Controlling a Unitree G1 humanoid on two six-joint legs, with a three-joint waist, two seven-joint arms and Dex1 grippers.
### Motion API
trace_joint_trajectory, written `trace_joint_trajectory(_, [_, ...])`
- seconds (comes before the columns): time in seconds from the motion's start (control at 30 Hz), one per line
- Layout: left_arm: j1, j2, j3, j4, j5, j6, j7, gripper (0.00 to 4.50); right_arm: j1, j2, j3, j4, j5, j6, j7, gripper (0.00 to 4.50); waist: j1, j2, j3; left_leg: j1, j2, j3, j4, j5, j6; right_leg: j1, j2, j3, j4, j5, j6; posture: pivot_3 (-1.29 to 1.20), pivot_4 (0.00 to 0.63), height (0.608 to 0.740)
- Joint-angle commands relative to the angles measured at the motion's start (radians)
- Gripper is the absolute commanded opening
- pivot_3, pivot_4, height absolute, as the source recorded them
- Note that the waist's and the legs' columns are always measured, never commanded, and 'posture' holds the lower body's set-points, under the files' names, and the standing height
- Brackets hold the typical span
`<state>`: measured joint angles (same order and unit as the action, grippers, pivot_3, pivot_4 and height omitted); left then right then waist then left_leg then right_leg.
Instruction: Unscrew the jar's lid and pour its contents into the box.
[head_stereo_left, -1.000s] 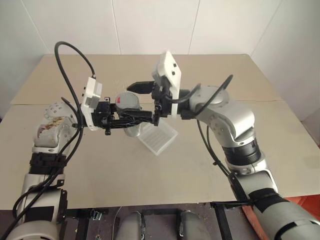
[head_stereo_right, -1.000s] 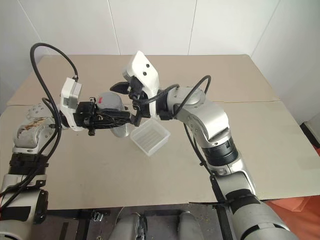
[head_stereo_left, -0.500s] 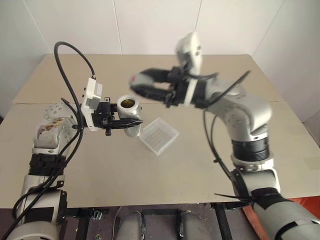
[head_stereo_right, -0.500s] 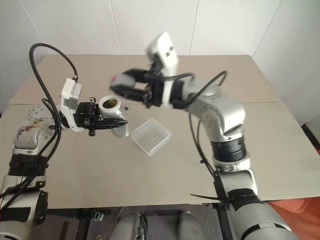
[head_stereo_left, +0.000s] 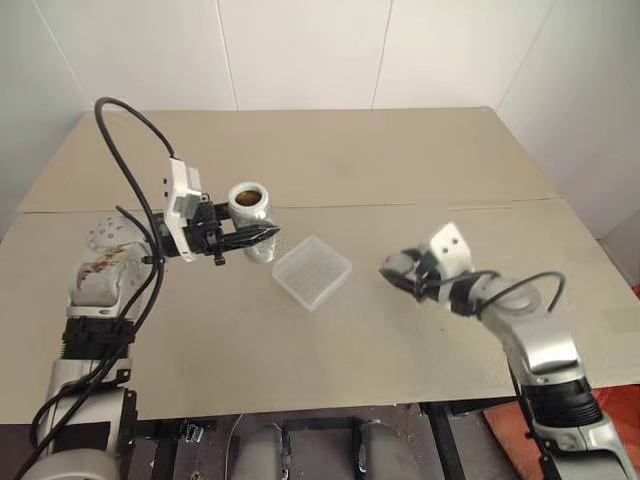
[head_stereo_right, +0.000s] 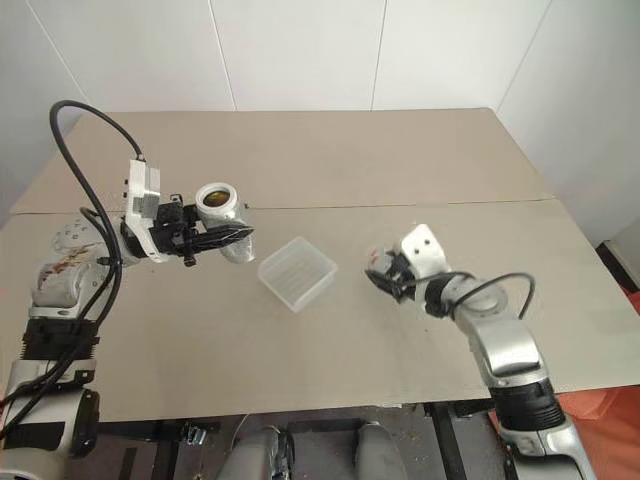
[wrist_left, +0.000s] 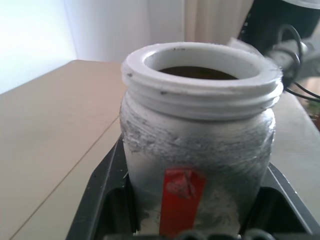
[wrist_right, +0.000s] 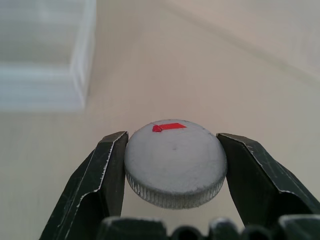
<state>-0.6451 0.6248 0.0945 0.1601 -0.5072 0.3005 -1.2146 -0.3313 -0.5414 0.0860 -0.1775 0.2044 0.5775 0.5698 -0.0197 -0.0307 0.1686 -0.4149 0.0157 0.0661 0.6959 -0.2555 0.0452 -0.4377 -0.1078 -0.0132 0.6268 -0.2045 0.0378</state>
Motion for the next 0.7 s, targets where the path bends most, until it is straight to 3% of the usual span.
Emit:
trace_joint_trajectory(0.03, [-0.002, -0.011, 0.02, -0.053, 0.012, -0.031, 0.054, 1.94, -0.007, 0.007, -0.004, 0.006, -0.022, -0.032, -0.01, 3.74, 0.002, 0.0, 0.0, 0.0, 0.0, 0.0, 0.0, 0.0, 0.0, 0.0, 0.0, 0.0, 0.001, 0.0, 0.0, 0.0, 0.15, 0.74])
trace_joint_trajectory(0.1, [-0.001, -0.024, 0.013, -0.059, 0.052, -0.079, 0.101, 1.94, -0.017, -0.009, -0.016, -0.01, -0.004, -0.004, 0.013, 4.42, 0.005, 0.0, 0.0, 0.0, 0.0, 0.0, 0.001, 0.0, 0.0, 0.0, 0.0, 0.0, 0.001, 0.0, 0.0, 0.0, 0.15, 0.74])
trace_joint_trajectory(0.23, [-0.019, -0.062, -0.055, -0.014, 0.314, -0.342, 0.309, 1.94, -0.071, -0.084, -0.08, -0.113, 0.129, 0.125, 0.126, 4.46, 0.013, 0.0, 0.0, 0.0, -0.001, -0.001, 0.002, 0.0, 0.0, 0.001, 0.0, 0.0, 0.001, 0.001, 0.0, 0.0, 0.15, 0.74])
trace_joint_trajectory(0.37, [-0.107, -0.001, -0.211, 0.173, 0.804, -0.835, 0.655, 1.94, -0.196, -0.159, -0.08, -0.213, 0.302, 0.338, 0.24, 4.46, 0.021, 0.0, 0.0, 0.001, -0.001, -0.001, 0.002, 0.0, 0.0, 0.001, 0.0, 0.0, 0.0, 0.002, 0.0, 0.0, 0.15, 0.74])
trace_joint_trajectory(0.47, [-0.221, 0.077, -0.348, 0.279, 1.174, -1.057, 0.972, 1.94, -0.271, -0.198, -0.042, -0.224, 0.359, 0.414, 0.298, 4.46, 0.027, 0.0, 0.0, 0.0, 0.0, -0.001, 0.001, 0.0, 0.0, 0.001, 0.0, -0.001, -0.001, 0.002, -0.001, 0.0, 0.15, 0.74])
trace_joint_trajectory(0.57, [-0.376, 0.154, -0.565, 0.321, 1.63, -1.105, 1.411, 1.94, -0.328, -0.219, -0.008, -0.209, 0.362, 0.426, 0.33, 4.46, 0.034, -0.001, 0.0, -0.001, -0.001, 0.0, 0.001, 0.0, 0.0, 0.001, -0.001, -0.002, -0.001, 0.003, 0.0, 0.0, 0.15, 0.74])
trace_joint_trajectory(0.63, [-0.447, 0.162, -0.685, 0.343, 1.81, -1.092, 1.589, 1.94, -0.368, -0.217, -0.005, -0.193, 0.369, 0.423, 0.342, 4.46, 0.038, 0.0, 0.0, -0.002, -0.001, 0.001, 0.001, -0.001, 0.001, 0.001, -0.001, -0.003, 0.0, 0.004, 0.001, 0.0, 0.15, 0.74])
trace_joint_trajectory(0.7, [-0.489, 0.156, -0.757, 0.374, 1.901, -1.07, 1.689, 1.94, -0.393, -0.213, -0.003, -0.181, 0.372, 0.417, 0.347, 4.46, 0.039, 0.0, 0.0, -0.003, -0.002, 0.002, 0.001, -0.001, 0.002, 0.001, -0.002, -0.003, -0.001, 0.004, 0.003, 0.0, 0.15, 0.74])
